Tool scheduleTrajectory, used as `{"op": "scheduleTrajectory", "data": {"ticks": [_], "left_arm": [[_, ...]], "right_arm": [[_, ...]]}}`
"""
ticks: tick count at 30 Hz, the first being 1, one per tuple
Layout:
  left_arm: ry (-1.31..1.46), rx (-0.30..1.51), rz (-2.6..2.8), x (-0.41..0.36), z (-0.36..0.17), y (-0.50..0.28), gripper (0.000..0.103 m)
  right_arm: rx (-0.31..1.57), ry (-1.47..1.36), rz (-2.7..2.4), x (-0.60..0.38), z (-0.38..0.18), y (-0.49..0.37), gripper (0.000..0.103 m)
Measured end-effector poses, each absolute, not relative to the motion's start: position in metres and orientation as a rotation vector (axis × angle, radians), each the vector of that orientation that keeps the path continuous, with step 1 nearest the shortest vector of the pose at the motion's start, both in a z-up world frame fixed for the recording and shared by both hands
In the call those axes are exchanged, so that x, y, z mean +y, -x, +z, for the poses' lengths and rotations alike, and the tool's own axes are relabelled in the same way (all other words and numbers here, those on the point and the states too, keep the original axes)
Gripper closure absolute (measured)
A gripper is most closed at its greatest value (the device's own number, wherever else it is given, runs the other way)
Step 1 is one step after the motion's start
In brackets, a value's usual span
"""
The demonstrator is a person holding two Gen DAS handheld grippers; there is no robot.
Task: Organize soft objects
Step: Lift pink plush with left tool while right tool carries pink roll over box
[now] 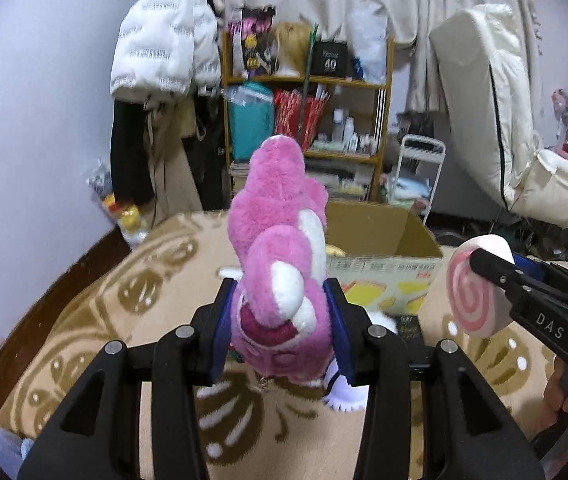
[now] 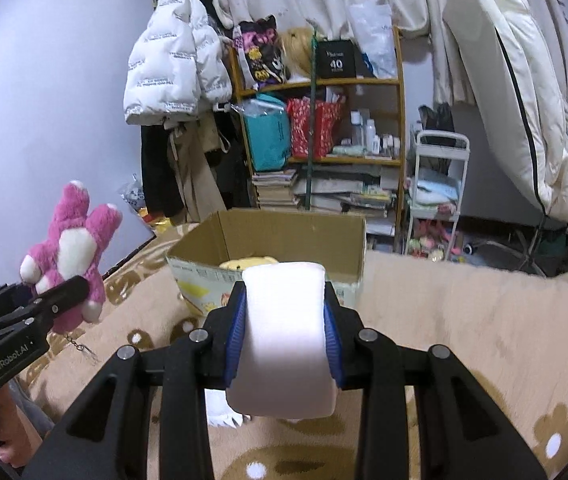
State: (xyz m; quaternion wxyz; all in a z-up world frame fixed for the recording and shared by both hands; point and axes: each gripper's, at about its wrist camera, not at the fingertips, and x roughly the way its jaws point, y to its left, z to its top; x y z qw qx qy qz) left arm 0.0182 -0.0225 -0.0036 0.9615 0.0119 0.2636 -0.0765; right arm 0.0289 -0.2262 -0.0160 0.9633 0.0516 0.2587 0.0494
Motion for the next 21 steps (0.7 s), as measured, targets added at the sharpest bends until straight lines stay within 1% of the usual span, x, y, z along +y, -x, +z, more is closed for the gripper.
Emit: {"op": "scheduleTrajectory", "data": {"ticks": [8, 21], "left_arm": [[-0.076, 0.458, -0.121, -0.03, 0.012, -0.026, 0.061], [-0.114, 0.376, -0.102, -0.043, 0.044, -0.067, 0.061]], "right_arm": [[0.451, -0.111, 0.113, -0.232, 0.008, -0.041, 0.066], [0.338, -0.148, 0.117, -0.248, 0.037, -0.081, 0.066]]}}
